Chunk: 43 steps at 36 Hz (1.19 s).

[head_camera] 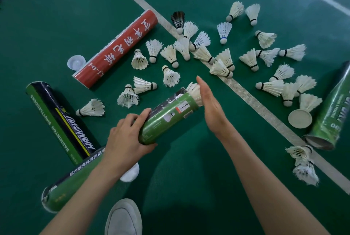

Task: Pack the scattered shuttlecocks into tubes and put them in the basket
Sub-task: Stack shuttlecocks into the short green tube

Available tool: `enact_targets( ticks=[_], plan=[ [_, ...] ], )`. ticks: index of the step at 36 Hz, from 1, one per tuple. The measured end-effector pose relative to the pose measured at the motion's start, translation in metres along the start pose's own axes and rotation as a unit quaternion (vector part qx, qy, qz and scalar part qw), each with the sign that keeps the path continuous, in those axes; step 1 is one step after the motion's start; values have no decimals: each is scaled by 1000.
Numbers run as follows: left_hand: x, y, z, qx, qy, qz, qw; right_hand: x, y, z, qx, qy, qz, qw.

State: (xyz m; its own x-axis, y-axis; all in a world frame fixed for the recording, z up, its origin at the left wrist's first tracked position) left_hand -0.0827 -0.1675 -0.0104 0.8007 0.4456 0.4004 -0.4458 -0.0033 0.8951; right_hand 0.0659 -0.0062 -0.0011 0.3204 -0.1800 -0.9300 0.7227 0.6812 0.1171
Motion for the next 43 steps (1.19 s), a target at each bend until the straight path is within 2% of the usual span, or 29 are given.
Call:
enact_targets(
  ticks=[8,14,17,21,24,26,30,33,36,43],
  plan=[
    [-16,5,-15,10,67,-23,997,-8,-28,-33,-73,-27,-12,997],
    [-34,5,-34,-15,133,-20,991,9,-39,-113,15,-99,24,995],
    [-43,6,-37,-17,156,-18,987,14,-49,-132,4,-148,32,989],
    [-50,6,-36,-33,166,-26,985,12,-59,-141,-21,-195,-11,980],
    [-53,6,-34,-41,169,-28,984,13,-56,-143,-8,-213,-47,976],
    [-54,6,-32,-41,170,-27,984,12,-51,-142,29,-190,-46,980],
    [-54,7,-28,-38,159,-29,986,13,-27,-128,155,-92,15,984],
    [-49,7,-23,-35,145,-34,988,6,-12,-104,197,-11,62,978],
    [-41,4,-15,-32,129,-33,991,0,-3,-83,156,36,62,985],
    [-20,5,5,1,67,-12,998,-16,4,-35,54,66,132,988]
  ],
)
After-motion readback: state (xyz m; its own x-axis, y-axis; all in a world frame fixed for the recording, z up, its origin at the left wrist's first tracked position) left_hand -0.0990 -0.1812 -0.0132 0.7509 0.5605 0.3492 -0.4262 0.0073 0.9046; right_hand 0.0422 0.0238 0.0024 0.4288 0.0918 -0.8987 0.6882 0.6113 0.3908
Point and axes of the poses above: each hand's wrist, its own z-axis away from the middle knuckle, its own y-axis out of the back of the hand, x = y × z, the point moved 3 cm from there along -z, towards the middle knuckle, and after that the axes turned 3 degrees about -y, right-handed, at the moved point
